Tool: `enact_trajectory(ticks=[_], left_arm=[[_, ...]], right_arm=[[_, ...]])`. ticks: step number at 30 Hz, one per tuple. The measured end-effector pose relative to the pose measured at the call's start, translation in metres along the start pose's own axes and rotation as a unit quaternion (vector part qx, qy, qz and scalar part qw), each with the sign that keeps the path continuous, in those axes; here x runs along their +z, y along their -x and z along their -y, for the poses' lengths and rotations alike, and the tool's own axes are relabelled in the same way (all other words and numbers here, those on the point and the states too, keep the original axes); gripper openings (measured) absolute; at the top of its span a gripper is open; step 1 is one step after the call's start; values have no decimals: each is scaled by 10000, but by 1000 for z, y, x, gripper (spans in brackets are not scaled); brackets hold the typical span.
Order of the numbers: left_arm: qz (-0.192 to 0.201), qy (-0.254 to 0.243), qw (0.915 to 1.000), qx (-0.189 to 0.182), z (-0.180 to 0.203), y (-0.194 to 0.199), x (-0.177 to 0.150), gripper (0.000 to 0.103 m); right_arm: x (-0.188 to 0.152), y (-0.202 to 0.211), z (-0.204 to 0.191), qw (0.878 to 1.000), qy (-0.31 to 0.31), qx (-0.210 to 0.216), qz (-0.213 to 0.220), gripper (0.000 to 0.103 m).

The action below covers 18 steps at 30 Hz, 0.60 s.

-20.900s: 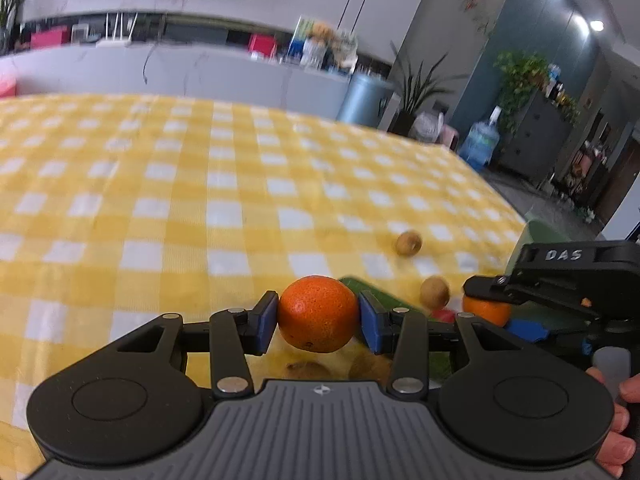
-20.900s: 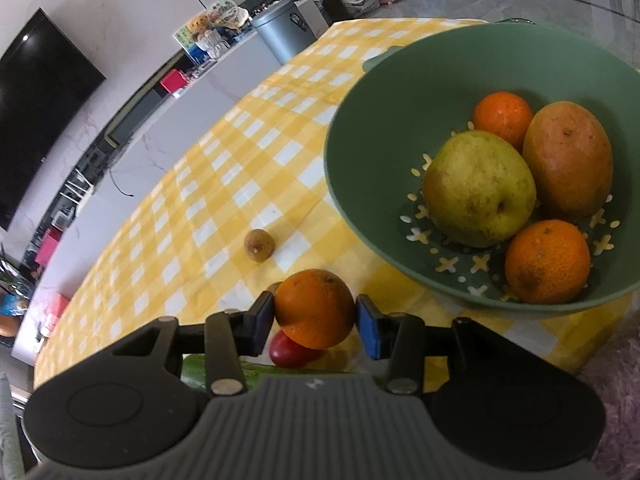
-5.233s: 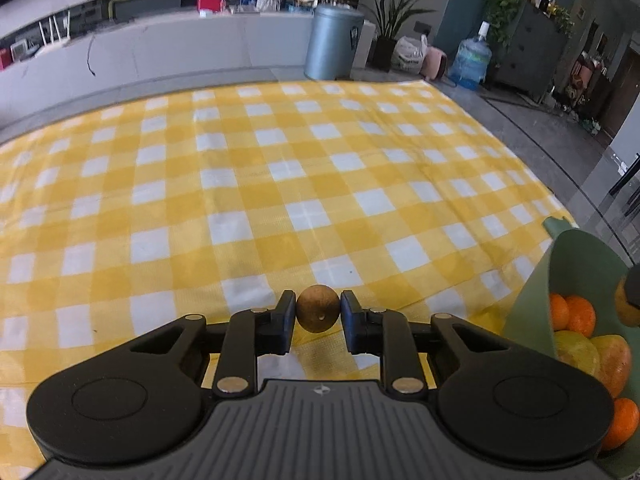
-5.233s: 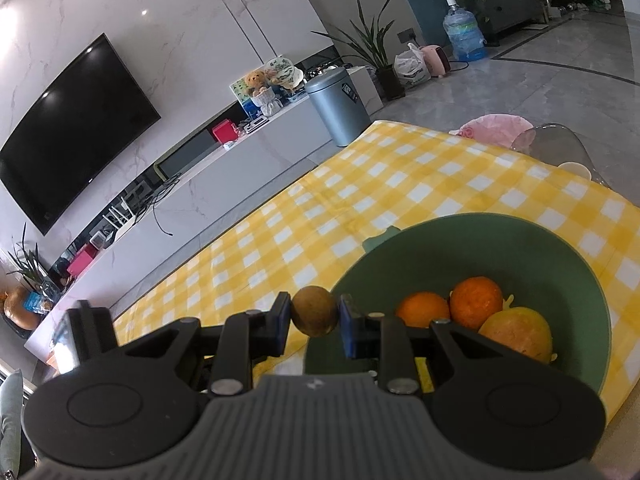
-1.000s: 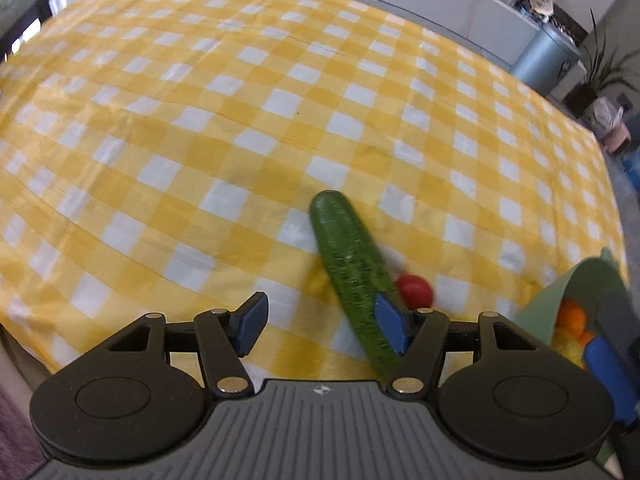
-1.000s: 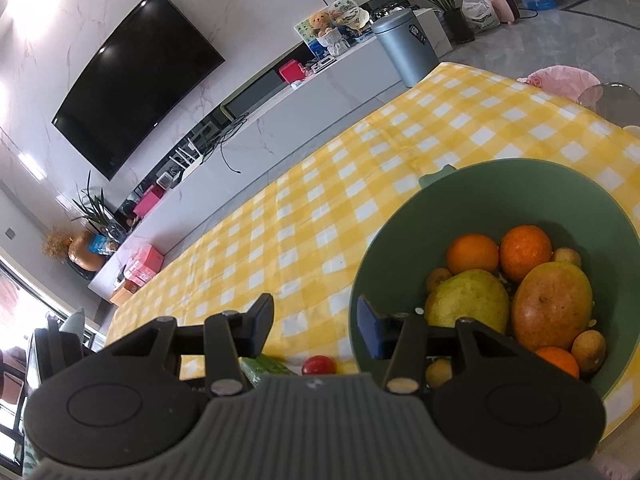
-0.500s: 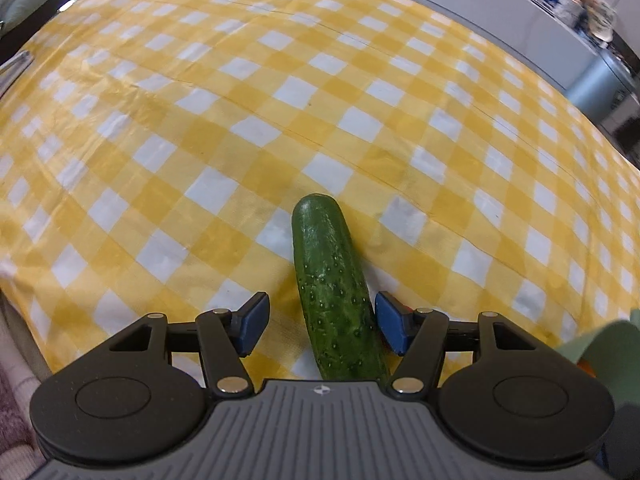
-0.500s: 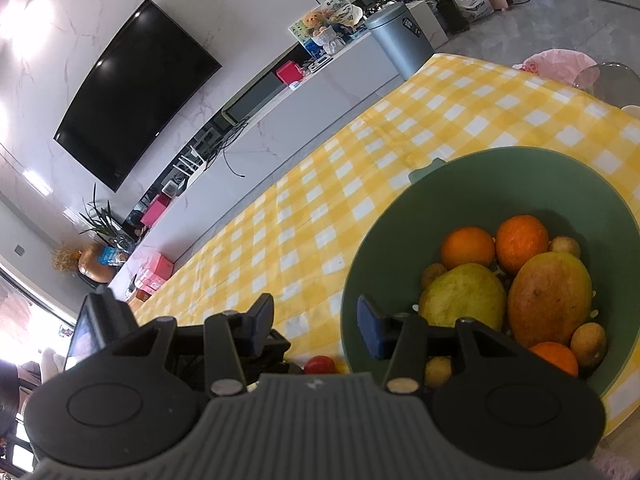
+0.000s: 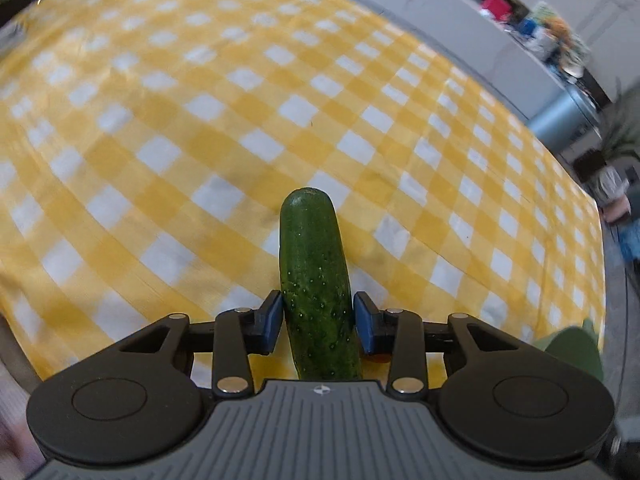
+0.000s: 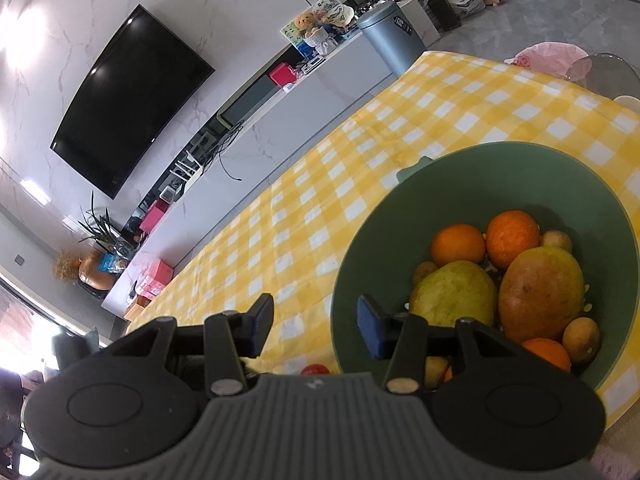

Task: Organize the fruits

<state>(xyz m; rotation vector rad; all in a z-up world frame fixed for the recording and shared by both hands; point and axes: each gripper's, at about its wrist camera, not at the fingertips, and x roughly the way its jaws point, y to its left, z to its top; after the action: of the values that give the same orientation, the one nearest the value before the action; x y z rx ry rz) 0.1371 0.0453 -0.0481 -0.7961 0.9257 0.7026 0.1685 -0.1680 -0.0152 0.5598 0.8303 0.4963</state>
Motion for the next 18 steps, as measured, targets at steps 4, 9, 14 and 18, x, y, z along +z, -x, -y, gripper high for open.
enact_trajectory(ticks=[4,9,14,18], left_arm=[[-483,-302,9970,-529,-21,4,14,44],[-988,-658,9861,-1161,-41,0,30,45],[-1199,146,9825,-1415,-66,-26,35,45],[-1155,134,9825,-1459,-64,-37,36,46]], right_arm=[[-1,-4,-3,10000,26,0,-88,45],[-5,-12,-13,9991,225,179,-299,45],[-13,-29,-28,9971,360,318,-584,45],[-25,-50,-38,9957,386,196,-823,39]])
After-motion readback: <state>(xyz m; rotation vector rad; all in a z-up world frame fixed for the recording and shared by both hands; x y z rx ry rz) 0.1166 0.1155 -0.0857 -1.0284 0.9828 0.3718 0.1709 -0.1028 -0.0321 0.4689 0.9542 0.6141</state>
